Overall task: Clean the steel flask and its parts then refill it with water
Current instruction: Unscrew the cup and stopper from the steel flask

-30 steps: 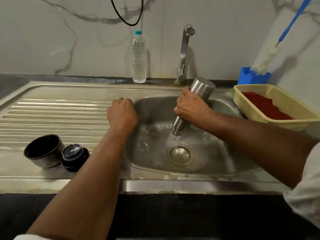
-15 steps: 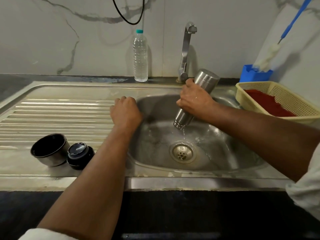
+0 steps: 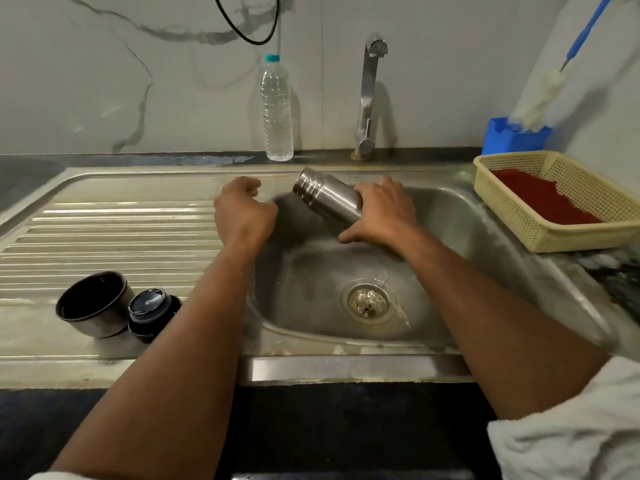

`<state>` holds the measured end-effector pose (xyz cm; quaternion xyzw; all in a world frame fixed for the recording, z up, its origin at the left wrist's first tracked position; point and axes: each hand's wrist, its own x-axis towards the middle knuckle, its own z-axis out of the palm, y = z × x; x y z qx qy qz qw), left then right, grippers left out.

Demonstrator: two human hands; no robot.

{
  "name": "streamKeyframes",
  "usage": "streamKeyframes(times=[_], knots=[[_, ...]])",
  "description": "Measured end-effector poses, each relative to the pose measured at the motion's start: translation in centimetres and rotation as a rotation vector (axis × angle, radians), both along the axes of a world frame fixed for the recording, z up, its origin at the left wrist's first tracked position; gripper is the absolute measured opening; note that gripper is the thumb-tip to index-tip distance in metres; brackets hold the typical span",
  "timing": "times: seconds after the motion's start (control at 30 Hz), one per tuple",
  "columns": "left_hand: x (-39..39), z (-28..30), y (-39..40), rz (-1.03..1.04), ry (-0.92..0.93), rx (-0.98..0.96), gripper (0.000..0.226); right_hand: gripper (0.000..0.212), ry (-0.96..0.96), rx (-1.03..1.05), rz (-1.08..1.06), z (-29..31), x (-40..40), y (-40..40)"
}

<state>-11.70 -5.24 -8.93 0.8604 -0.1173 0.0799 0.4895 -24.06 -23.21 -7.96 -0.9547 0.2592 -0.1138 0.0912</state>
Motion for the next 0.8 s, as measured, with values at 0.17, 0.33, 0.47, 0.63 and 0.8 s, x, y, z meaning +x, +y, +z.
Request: streamKeyframes(times=[0.17, 0.33, 0.47, 0.63, 0.8], knots=[[-1.0, 0.1, -1.1, -0.519, 0.199, -0.220, 0.062, 0.072, -0.115, 0.493, 0.093, -1.9, 0.7, 0.1], [-0.9, -0.9, -1.3, -0.578, 0.230, -0.102, 0.072, 0.083, -0.064, 0.701, 0.126, -3.8, 1.9, 0.9], [-1.1, -1.1, -1.4, -0.555, 0.190, -0.013, 0.076, 0.074, -0.045, 0.701, 0.130, -4.9, 2.3, 0.9], [-1.3, -1.6, -1.9, -0.568, 0.063, 0.083, 0.078, 0.061, -0.102, 0.709, 0.116, -5.3, 2.1, 0.3], [-0.9, -2.0, -2.6, -0.590, -0.032, 0.178, 0.074, 0.048, -0.078, 0.796, 0.107, -4.3, 1.5, 0.0]])
